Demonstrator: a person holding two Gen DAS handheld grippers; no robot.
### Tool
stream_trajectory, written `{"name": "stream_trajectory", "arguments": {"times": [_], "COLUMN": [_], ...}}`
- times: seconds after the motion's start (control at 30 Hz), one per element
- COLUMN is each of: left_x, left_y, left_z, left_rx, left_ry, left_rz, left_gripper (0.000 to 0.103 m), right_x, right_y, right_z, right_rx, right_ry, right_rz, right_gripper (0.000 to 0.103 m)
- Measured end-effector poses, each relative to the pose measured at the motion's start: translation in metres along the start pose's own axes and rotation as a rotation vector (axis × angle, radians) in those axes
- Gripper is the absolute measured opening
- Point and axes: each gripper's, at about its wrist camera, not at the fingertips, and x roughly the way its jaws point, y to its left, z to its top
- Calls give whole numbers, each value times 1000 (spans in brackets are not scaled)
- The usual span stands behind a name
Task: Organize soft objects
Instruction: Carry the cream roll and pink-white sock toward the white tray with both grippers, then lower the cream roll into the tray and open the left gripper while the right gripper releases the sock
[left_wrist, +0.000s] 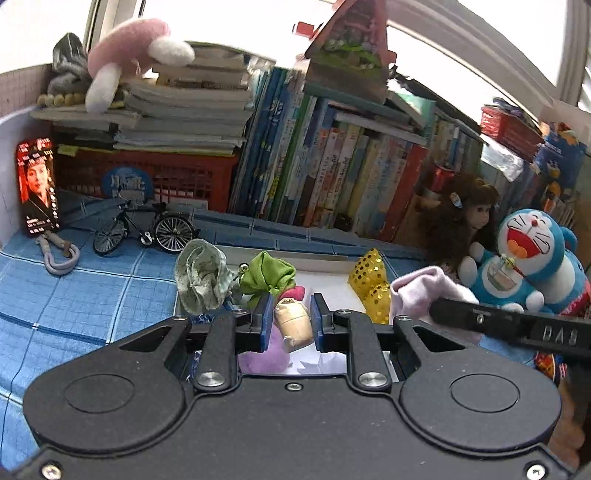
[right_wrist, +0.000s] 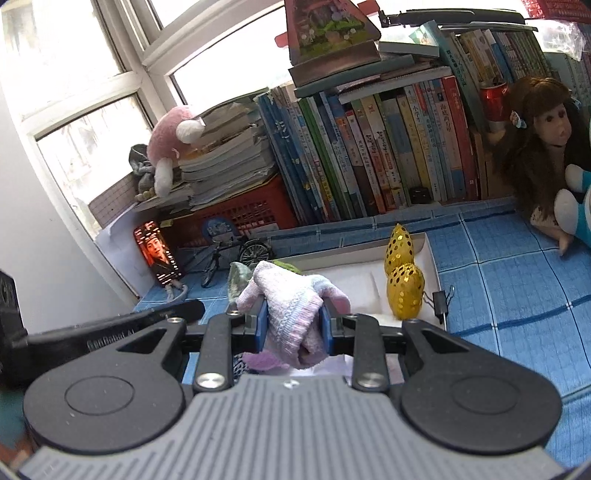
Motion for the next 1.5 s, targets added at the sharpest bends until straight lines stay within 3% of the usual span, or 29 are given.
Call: {"name": "stream_trajectory", "arguments": {"times": [0.17,0.47,0.67,0.87,1.5], "left_x": [31,76,98,113,140], "left_y": [8,22,26,30,27], "left_z": [15,24,22,19,9], "left_rx": [-13,14,40,49,81], "left_ry": [69,169,190,219,293], "left_rz": [-7,69,136,154,169], "left_gripper": [20,20,20,20,21], "right_x": [15,51,88,114,137], "right_y": [-6,-13,7,10,1], "right_z": [8,17,17,10,-1], "right_rx": [-14,-52,-145,-141,-124], "right_ry": [8,95,175,234,330], "right_rz": [-5,-19,-59,-71,-107], "right_gripper": [35,36,36,36,36]}}
